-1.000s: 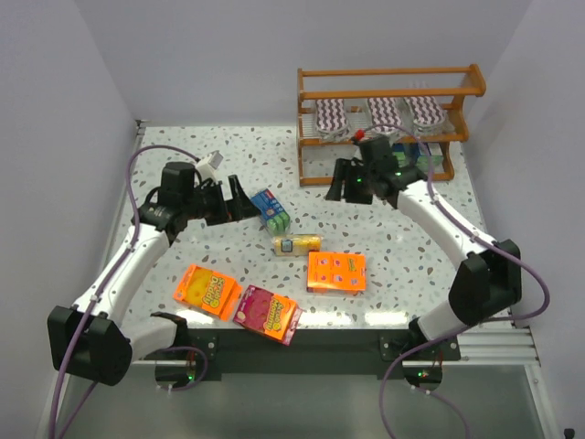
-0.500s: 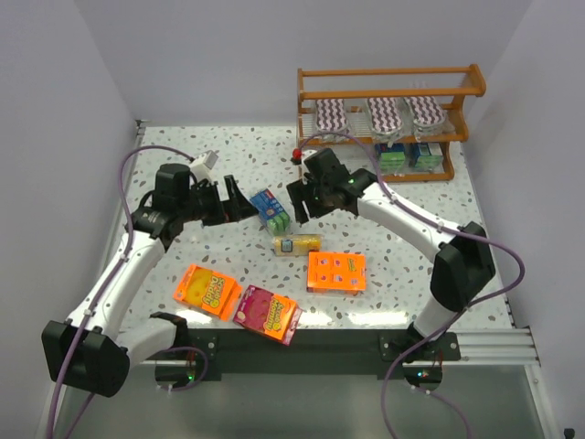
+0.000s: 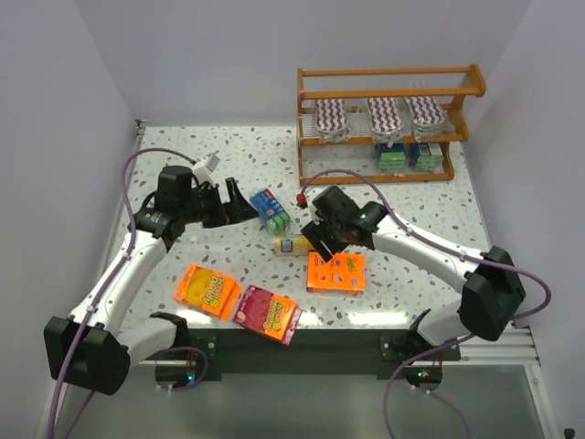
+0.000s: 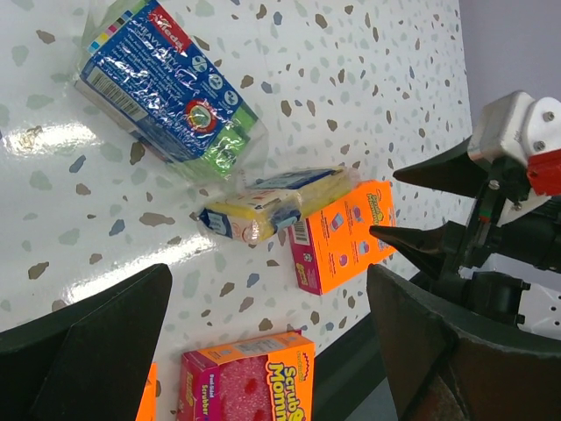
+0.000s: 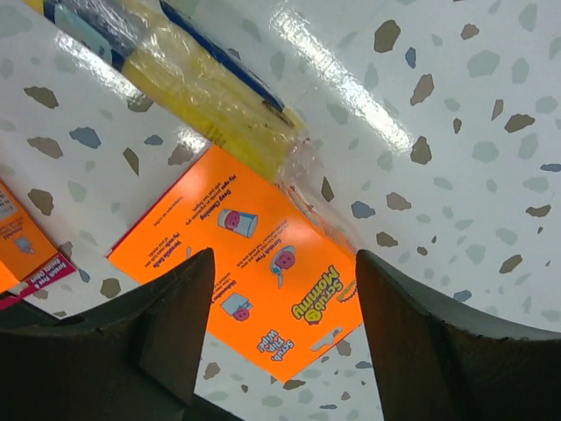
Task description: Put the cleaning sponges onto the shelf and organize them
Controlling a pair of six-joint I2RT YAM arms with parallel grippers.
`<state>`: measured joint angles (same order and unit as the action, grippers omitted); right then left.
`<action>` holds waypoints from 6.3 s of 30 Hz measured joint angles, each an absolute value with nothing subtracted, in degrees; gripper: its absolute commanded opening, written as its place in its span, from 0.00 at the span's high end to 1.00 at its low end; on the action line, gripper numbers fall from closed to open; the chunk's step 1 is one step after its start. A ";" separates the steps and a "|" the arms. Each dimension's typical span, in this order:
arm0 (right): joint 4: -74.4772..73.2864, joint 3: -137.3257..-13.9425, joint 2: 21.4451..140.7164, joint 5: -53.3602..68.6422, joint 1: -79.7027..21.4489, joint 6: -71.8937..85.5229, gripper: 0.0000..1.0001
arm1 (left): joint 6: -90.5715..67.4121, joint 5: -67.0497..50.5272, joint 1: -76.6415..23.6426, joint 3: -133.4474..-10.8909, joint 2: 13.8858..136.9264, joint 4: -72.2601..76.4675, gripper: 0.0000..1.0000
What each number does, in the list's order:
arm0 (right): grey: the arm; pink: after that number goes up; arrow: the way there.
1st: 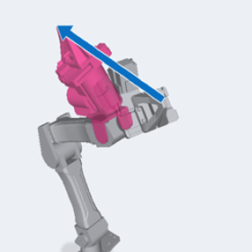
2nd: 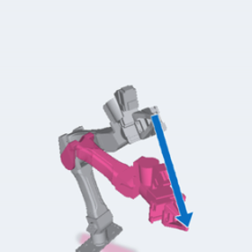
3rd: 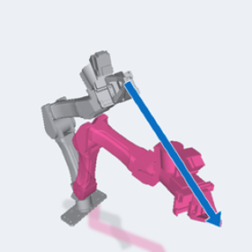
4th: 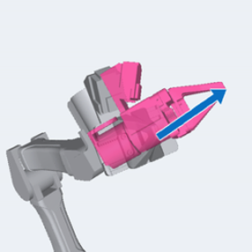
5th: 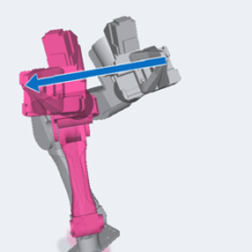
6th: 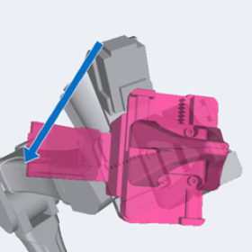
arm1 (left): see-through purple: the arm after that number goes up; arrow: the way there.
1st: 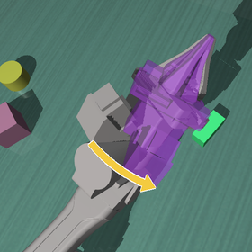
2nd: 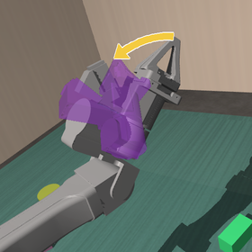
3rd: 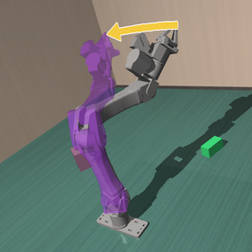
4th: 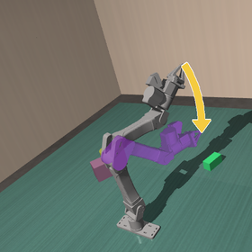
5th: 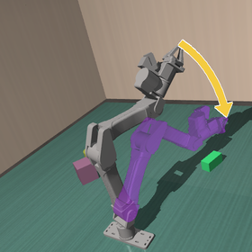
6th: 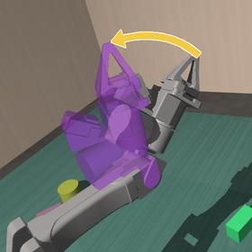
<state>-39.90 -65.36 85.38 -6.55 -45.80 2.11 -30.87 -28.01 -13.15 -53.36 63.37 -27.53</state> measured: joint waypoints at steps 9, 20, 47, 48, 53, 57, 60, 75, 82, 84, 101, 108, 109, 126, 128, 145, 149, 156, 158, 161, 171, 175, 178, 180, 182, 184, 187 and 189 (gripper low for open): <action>-37.23 -63.22 81.67 -6.79 -46.63 -5.39 0.29 | -30.89 -28.32 -13.15 -51.64 64.20 -26.98 0.01; -33.50 -71.88 95.11 -0.40 -46.87 -15.92 0.28 | -30.89 -28.05 -13.15 -51.62 63.55 -26.94 0.01; -48.56 -86.94 101.06 14.06 -40.36 -4.36 1.00 | -29.43 -27.18 -12.64 -54.85 62.22 -29.39 0.00; -49.76 -87.81 99.18 15.66 -38.37 -2.66 1.00 | -29.36 -27.24 -12.60 -55.70 62.22 -29.45 0.00; -52.07 -99.88 92.36 21.96 -25.58 7.51 1.00 | -29.34 -28.40 -12.38 -59.29 62.63 -29.23 0.00; -49.89 -114.50 93.19 25.17 -15.92 17.78 1.00 | -29.34 -29.67 -12.38 -59.90 64.23 -28.97 0.00; -47.83 -126.61 98.30 26.44 -11.64 25.26 1.00 | -29.34 -30.20 -12.38 -59.90 65.10 -28.97 0.00; -42.72 -143.55 118.32 20.53 -5.50 40.27 1.00 | -29.10 -31.14 -12.38 -59.90 65.14 -28.93 0.00; -37.23 -145.38 120.77 20.64 -1.30 46.65 0.94 | -28.84 -31.44 -12.21 -59.90 65.54 -28.73 0.00; -36.40 -145.38 121.49 20.49 -1.02 47.99 0.94 | -28.80 -31.48 -12.03 -59.92 65.78 -28.75 0.00; -34.63 -147.11 127.35 22.20 -1.58 56.05 0.60 | -27.86 -31.55 -10.92 -59.90 65.82 -28.25 0.00; -34.94 -147.20 127.35 21.10 -1.56 56.55 0.42 | -27.86 -31.55 -10.68 -59.90 65.82 -28.10 0.00; -35.09 -147.20 127.35 20.49 -1.54 56.53 0.39 | -27.88 -31.55 -10.59 -59.90 65.82 -28.10 0.00; -42.00 -146.58 123.04 11.31 0.34 51.53 0.30 | -27.88 -32.21 -10.46 -59.86 66.17 -27.86 0.00; -42.98 -146.56 122.48 10.28 0.82 50.85 0.30 | -27.88 -32.42 -10.46 -59.86 66.52 -27.83 0.00; -43.92 -134.67 110.02 14.55 1.06 42.70 1.00 | -27.88 -33.19 -10.24 -59.83 67.75 -27.35 0.00; -46.28 -134.69 109.89 17.47 -1.58 39.13 1.00 | -27.88 -33.65 -10.22 -59.77 68.31 -26.98 0.00; -52.10 -136.70 113.93 19.05 -6.66 34.76 1.00 | -27.88 -33.91 -10.22 -59.64 68.66 -27.00 0.00; -53.67 -136.70 115.00 18.76 -7.03 33.93 1.00 | -27.88 -33.89 -10.20 -59.48 68.64 -26.98 0.00; -55.83 -136.70 116.25 16.91 -6.96 32.93 1.00 | -27.88 -33.87 -10.17 -59.13 68.60 -27.07 0.00; -57.56 -138.32 117.73 7.94 -6.46 32.91 1.00 | -27.90 -33.89 -10.15 -59.11 68.55 -27.05 0.00; -56.66 -138.54 117.73 4.23 -5.87 34.13 1.00 | -27.90 -33.82 -10.15 -59.11 68.45 -27.05 0.00; -56.47 -138.54 117.73 1.80 -5.10 34.98 1.00 | -27.90 -33.80 -10.15 -59.11 68.23 -27.05 0.00; -56.34 -138.63 117.73 0.43 -4.43 35.42 1.00 | -27.92 -33.78 -10.13 -59.11 68.10 -27.05 0.00; -56.07 -138.63 117.73 -0.60 -3.81 35.81 1.00 | -27.92 -33.78 -10.15 -59.11 67.94 -27.05 0.00; -55.86 -138.63 117.73 -0.91 -3.22 36.12 1.00 | -27.94 -33.76 -10.15 -59.07 67.85 -27.05 0.00; -55.33 -138.65 117.73 -1.04 -2.55 36.58 1.00 | -27.97 -33.67 -10.13 -58.85 67.79 -27.03 0.00; -54.96 -138.91 117.84 -1.02 -2.22 36.97 1.00 | -27.97 -33.63 -10.15 -58.70 67.79 -27.03 0.00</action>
